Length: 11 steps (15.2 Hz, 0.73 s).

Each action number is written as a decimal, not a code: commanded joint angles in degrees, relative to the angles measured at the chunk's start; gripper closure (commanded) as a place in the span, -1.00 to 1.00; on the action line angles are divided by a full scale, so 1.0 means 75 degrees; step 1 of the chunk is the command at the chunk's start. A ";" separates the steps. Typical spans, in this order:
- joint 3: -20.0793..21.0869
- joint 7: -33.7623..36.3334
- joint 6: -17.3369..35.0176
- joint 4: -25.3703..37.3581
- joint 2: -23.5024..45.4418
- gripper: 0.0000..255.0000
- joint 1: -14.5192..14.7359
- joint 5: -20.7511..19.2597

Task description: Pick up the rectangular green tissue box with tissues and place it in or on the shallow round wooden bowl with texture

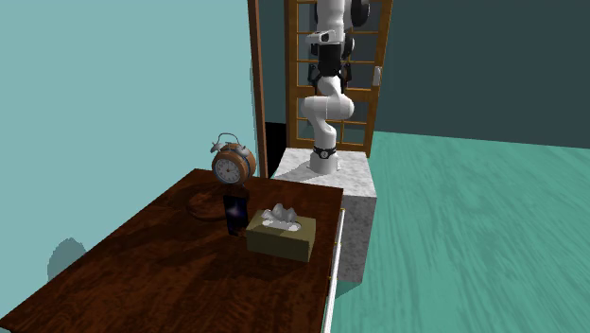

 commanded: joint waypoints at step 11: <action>0.2705 0.3839 0.2665 -0.0526 0.1503 -1.00 -0.0995 -0.0607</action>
